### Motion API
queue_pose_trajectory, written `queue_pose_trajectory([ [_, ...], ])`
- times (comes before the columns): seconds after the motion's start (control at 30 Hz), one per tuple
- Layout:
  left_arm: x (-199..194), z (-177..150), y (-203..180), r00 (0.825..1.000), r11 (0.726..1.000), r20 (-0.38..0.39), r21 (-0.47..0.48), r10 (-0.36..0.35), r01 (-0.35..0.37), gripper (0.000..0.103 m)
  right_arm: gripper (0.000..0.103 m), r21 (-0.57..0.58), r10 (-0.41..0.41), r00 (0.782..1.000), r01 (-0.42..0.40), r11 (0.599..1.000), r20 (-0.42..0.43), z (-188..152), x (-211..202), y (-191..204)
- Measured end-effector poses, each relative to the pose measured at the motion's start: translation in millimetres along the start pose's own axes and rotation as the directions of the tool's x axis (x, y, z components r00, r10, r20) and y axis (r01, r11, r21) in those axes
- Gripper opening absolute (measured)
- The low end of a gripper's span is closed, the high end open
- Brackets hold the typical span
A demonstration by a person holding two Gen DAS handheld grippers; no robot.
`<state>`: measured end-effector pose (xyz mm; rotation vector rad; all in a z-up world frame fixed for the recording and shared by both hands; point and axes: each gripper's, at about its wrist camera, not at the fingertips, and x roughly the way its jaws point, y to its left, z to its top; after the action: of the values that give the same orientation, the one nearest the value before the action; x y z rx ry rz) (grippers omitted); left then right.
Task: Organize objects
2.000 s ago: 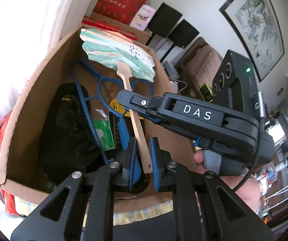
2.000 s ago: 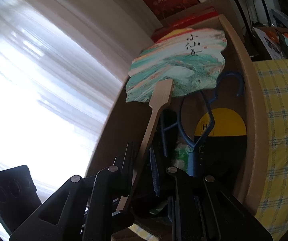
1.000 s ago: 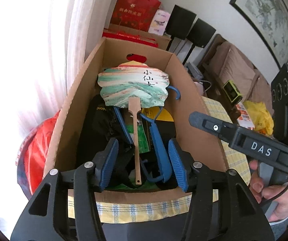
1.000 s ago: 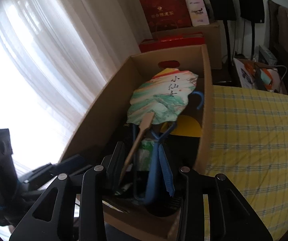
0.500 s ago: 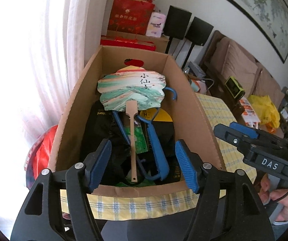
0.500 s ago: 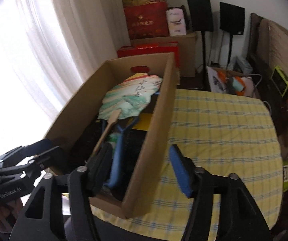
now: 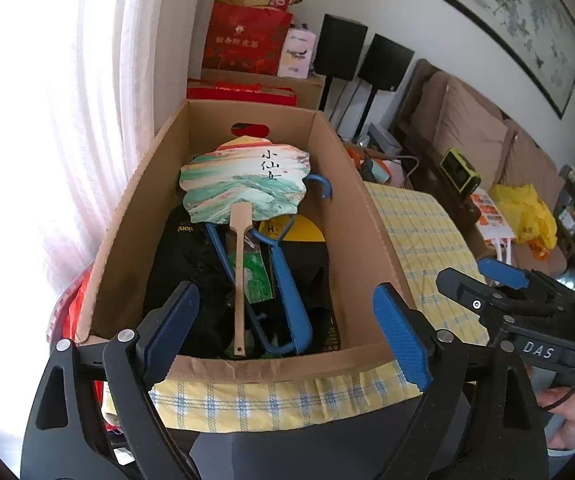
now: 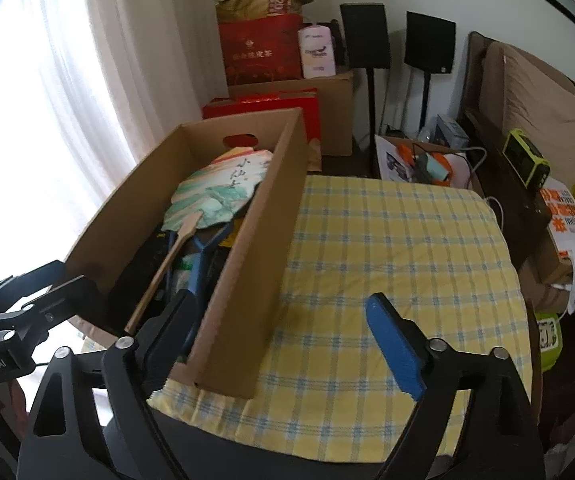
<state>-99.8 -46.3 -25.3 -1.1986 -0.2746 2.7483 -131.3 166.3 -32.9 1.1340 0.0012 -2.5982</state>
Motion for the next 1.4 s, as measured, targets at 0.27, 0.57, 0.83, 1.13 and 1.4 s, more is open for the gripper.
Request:
queue_pose_trajectory([
  [0.27,-1.5,-8.4,-18.6,1.0,0.999,-0.011,0.032,-0.004,0.004,0.101,0.103,0.018,-0.028,1.0,0.028,0.999,0.003,-13.9,-12.0,-13.4],
  [0.57,-7.6,-19.0,-35.7,0.999,0.997,0.017,0.068,0.038,-0.039,0.103,0.103,0.035,-0.057,0.998,0.057,0.998,0.008,-28.1,-26.6,-27.0],
  [0.83,-14.0,-26.4,-44.1,0.998,0.994,0.021,0.085,0.062,-0.064,0.103,0.103,0.032,-0.074,0.997,0.073,0.997,0.037,-36.1,-45.3,-31.0],
  [1.13,-28.0,-30.8,-48.4,0.998,0.996,0.023,0.059,0.059,-0.061,0.103,0.103,0.024,-0.1,0.992,0.099,0.995,0.073,-43.0,-69.2,-32.7],
  [1.4,-42.0,-37.8,-54.7,0.997,0.995,0.027,0.063,0.075,-0.077,0.103,0.103,0.027,-0.115,0.99,0.113,0.993,0.084,-51.4,-82.9,-31.5],
])
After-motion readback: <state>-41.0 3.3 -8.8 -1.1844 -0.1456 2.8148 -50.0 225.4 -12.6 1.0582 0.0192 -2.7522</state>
